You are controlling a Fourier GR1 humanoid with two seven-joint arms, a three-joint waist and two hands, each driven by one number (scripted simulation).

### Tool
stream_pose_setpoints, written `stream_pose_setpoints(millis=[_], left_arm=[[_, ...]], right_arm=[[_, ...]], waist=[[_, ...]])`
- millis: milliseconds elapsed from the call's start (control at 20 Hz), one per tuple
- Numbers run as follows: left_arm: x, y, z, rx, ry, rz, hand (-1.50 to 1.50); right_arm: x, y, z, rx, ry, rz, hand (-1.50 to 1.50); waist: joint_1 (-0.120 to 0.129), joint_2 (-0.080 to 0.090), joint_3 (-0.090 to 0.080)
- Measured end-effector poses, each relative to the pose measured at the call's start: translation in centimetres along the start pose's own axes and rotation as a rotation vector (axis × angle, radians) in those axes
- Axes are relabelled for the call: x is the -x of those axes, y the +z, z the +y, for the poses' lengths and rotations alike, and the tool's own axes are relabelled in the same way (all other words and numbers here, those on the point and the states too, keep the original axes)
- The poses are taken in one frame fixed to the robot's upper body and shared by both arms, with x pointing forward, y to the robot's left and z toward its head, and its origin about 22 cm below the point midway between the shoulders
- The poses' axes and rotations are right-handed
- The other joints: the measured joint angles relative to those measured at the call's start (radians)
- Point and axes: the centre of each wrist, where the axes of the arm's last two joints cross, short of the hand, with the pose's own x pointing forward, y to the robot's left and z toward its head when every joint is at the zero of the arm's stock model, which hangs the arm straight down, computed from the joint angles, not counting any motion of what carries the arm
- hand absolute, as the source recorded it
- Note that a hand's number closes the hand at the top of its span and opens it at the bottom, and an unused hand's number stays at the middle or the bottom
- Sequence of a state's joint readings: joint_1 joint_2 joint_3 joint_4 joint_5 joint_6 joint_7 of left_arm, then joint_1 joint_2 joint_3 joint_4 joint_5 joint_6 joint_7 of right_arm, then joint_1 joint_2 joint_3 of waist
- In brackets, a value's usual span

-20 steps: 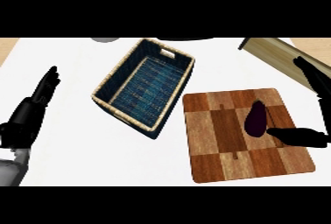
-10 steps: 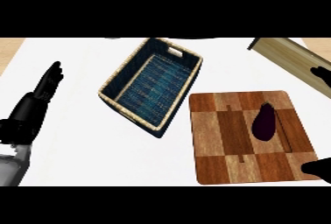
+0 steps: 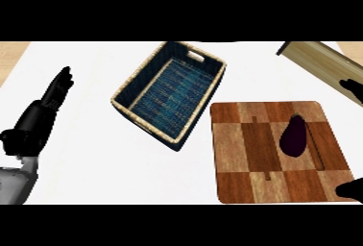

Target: Pick the eggplant from the cutting board and place it in the basket

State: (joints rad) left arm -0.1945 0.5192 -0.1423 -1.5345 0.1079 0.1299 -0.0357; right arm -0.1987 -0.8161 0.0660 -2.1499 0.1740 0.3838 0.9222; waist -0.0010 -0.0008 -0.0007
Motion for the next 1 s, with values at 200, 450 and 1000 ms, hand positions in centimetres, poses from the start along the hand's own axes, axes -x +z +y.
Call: stream_pose_setpoints(millis=[200, 450, 1000], left_arm=[[0.1, -0.2, -0.4, -0.002, -0.004, -0.005, 0.0], [0.0, -0.3, -0.2, 0.002, -0.003, -0.008, 0.0], [-0.1, -0.3, -0.1, -0.005, 0.0, -0.002, 0.0]], right_arm=[[0.5, -1.2, 1.1, -0.044, 0.026, 0.033, -1.5], [1.2, -3.5, 3.3, -0.099, 0.063, 0.082, -1.5], [2.8, -5.7, 7.5, -0.085, 0.078, 0.109, -1.5]], waist=[[0.002, 0.001, 0.0], [0.005, 0.002, 0.001], [0.003, 0.001, 0.001]])
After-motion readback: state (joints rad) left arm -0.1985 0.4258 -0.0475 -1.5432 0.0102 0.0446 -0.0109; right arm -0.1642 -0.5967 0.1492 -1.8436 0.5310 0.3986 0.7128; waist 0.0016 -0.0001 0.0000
